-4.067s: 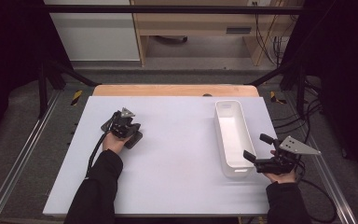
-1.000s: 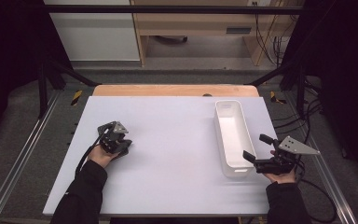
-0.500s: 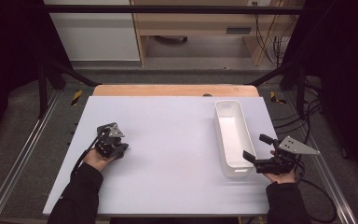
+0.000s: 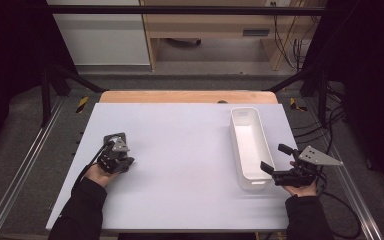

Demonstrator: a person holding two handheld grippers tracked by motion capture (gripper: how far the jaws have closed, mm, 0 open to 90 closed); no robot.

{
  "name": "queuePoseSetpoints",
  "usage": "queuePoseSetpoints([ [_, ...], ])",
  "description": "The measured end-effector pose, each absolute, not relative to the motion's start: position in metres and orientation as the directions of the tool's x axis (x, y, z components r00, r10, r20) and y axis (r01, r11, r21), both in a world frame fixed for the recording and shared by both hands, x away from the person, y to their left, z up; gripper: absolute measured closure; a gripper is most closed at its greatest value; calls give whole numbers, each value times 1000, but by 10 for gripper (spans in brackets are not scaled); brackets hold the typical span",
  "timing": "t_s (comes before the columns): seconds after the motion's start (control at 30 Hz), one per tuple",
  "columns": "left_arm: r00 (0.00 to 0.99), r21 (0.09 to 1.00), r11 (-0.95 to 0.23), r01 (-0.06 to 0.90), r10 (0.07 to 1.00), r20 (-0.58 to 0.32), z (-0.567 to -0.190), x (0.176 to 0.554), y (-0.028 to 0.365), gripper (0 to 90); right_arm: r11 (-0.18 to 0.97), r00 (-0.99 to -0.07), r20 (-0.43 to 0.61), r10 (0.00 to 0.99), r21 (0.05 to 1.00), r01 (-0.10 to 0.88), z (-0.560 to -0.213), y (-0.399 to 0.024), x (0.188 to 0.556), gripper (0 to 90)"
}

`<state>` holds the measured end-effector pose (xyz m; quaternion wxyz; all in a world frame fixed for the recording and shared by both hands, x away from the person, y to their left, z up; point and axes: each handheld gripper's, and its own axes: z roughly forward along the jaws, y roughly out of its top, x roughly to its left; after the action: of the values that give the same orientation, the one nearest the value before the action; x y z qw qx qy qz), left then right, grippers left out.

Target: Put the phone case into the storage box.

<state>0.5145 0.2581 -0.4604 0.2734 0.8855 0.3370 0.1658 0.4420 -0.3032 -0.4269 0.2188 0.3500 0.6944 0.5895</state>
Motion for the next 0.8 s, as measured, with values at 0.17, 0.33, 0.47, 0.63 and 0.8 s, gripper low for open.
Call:
queuePoseSetpoints([
  [0.17, 717, 590, -629, 505, 687, 118, -459, 511, 259, 891, 60, -660, 108, 744, 972, 227, -427, -303, 442, 2],
  [0.33, 717, 581, -636, 507, 686, 125, -458, 511, 260, 891, 59, -659, 109, 744, 972, 227, -427, -303, 442, 2],
  [0.47, 720, 571, -644, 509, 682, 128, -457, 509, 262, 891, 60, -660, 108, 743, 972, 228, -427, -303, 442, 2],
  [0.63, 717, 565, -644, 515, 685, 127, -457, 506, 266, 891, 58, -661, 108, 743, 973, 225, -427, -304, 442, 2],
  [0.8, 716, 559, -647, 519, 686, 128, -456, 505, 269, 891, 58, -661, 109, 742, 973, 225, -427, -303, 442, 2],
])
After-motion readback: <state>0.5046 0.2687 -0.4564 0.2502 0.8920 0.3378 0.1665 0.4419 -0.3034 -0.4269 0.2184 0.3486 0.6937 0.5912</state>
